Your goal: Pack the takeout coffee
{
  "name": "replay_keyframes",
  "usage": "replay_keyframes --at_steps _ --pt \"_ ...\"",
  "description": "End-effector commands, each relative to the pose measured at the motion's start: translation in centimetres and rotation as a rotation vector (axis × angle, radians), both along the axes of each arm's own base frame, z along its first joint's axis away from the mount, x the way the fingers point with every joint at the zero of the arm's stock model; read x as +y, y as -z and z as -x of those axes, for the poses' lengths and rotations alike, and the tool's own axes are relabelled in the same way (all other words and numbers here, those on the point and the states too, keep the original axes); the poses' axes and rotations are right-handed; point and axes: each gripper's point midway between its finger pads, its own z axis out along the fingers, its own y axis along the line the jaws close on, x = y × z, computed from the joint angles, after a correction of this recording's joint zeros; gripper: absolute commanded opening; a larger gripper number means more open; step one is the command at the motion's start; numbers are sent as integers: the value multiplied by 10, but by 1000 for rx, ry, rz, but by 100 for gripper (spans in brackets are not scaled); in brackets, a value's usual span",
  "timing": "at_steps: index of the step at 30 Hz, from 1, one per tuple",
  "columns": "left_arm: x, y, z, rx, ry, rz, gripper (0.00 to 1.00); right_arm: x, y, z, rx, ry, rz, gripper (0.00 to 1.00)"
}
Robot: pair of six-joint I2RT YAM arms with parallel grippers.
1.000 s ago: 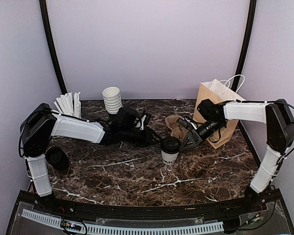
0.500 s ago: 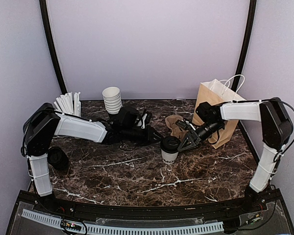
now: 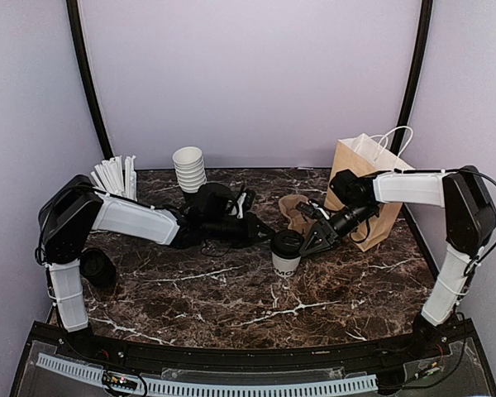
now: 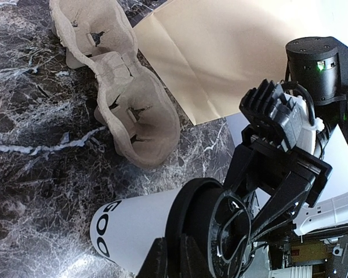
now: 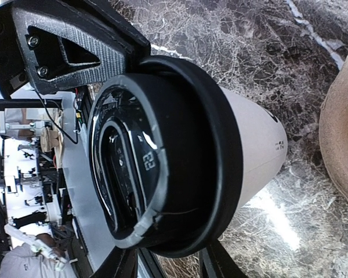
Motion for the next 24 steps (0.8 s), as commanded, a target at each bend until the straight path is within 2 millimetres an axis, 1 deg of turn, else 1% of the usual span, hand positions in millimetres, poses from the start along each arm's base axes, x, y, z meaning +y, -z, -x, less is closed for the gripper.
replay_keyframes --at_steps 1,2,4,8,11,12,13,14,15,16,18,20,23,24 --pt "27 68 36 139 39 -185 12 -33 56 -24 -149 18 264 36" --pt "22 59 33 104 46 -162 13 -24 41 -22 -157 -8 195 36" --pt "13 28 24 -1 68 -125 16 -11 11 -20 -193 -46 87 38" --pt "6 -35 6 -212 72 -83 25 1 -42 -23 -311 -82 -40 44" --pt "5 -73 -1 -325 66 -60 33 4 -75 -26 -404 -79 -100 51" --pt "4 -81 -2 -344 66 -50 37 5 -82 -26 -420 -80 -108 53" --pt "5 -89 -2 -368 69 -43 39 5 -87 -26 -431 -83 -112 55" --pt "5 -93 -1 -382 72 -38 44 5 -92 -26 -441 -87 -114 57" --pt "5 -101 0 -405 81 -28 46 4 -97 -26 -453 -94 -117 58" --pt "5 -101 3 -413 90 -27 50 4 -100 -25 -462 -101 -120 59" --pt "5 -108 9 -471 118 -33 54 3 -101 -24 -477 -100 -117 60" --pt "3 -107 17 -517 143 -60 58 1 -101 -22 -488 -104 -115 61" --pt "0 -99 26 -568 161 -144 65 -1 -98 -19 -503 -109 -114 62" --pt "1 -96 25 -599 155 -178 66 -2 -96 -18 -508 -112 -109 62"
